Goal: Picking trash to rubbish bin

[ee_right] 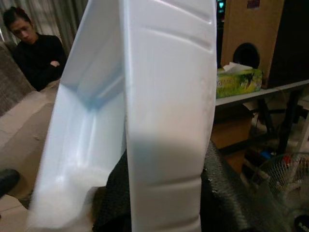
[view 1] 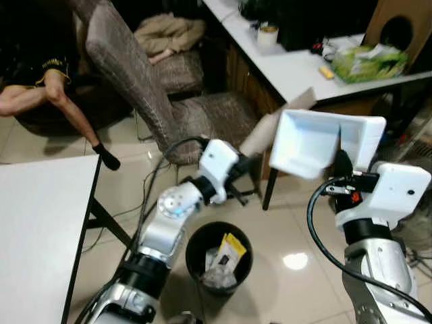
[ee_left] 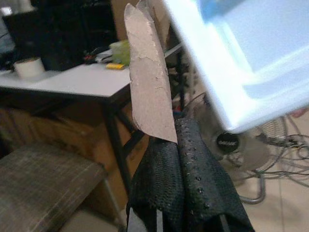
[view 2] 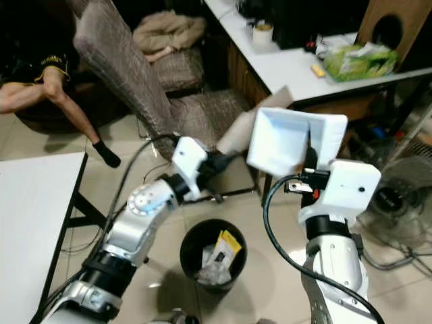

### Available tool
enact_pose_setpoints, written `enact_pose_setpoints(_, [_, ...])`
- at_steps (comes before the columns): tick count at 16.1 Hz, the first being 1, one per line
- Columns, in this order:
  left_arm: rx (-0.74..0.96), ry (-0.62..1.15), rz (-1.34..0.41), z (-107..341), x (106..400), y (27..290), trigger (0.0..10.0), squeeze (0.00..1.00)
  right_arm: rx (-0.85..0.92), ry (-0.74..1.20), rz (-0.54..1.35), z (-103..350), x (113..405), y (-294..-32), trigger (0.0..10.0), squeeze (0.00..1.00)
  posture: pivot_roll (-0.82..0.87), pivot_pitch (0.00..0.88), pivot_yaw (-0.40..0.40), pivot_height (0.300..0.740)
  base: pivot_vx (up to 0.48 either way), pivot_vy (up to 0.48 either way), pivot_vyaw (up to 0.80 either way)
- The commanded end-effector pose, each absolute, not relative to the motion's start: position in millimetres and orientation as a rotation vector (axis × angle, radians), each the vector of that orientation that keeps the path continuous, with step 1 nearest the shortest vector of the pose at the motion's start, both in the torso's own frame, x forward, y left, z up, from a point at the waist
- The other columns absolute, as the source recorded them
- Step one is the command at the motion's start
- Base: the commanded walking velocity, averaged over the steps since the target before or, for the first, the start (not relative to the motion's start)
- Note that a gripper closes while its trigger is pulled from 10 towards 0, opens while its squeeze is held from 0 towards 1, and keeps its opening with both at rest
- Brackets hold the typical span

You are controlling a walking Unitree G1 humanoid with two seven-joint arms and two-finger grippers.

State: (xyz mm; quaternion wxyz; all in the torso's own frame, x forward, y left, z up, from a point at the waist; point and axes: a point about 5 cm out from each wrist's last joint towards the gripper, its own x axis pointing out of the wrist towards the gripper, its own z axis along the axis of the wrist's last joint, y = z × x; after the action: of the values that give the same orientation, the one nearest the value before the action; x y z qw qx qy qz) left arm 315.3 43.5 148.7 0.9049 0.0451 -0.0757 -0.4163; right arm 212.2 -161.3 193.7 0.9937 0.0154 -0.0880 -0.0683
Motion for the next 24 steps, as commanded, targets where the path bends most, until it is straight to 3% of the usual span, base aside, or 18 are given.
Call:
enact_pose_setpoints(1, [0.099,-0.157,-0.881,148,313,38,10.0,0.0,0.023,-0.184,-0.15,195,212,-164,10.0,0.0,0.04,0.111,0.054,0.74,0.0,0.0,0.0])
enact_pose_setpoints(8, [0.128,-0.095,-0.848,129,314,47,10.0,0.0,0.017,-0.173,-0.134,193,213,-160,10.0,0.0,0.04,0.139,0.06,0.74,0.0,0.0,0.0])
enact_pose_setpoints(13, [0.188,-0.023,-0.835,110,310,62,10.0,0.0,-0.005,-0.127,-0.077,181,215,-150,10.0,0.0,0.05,0.228,0.08,0.74,0.0,0.0,0.0])
enact_pose_setpoints(19, [0.304,0.081,-0.819,82,310,76,10.0,0.0,-0.016,0.092,0.036,127,214,-129,10.0,0.0,0.04,0.325,0.136,0.74,0.0,0.0,0.0])
enact_pose_setpoints(24, [0.351,0.181,-0.85,49,298,69,10.0,0.0,0.027,0.314,0.072,87,198,-110,10.0,0.0,0.0,0.323,0.138,0.74,0.0,0.0,0.0])
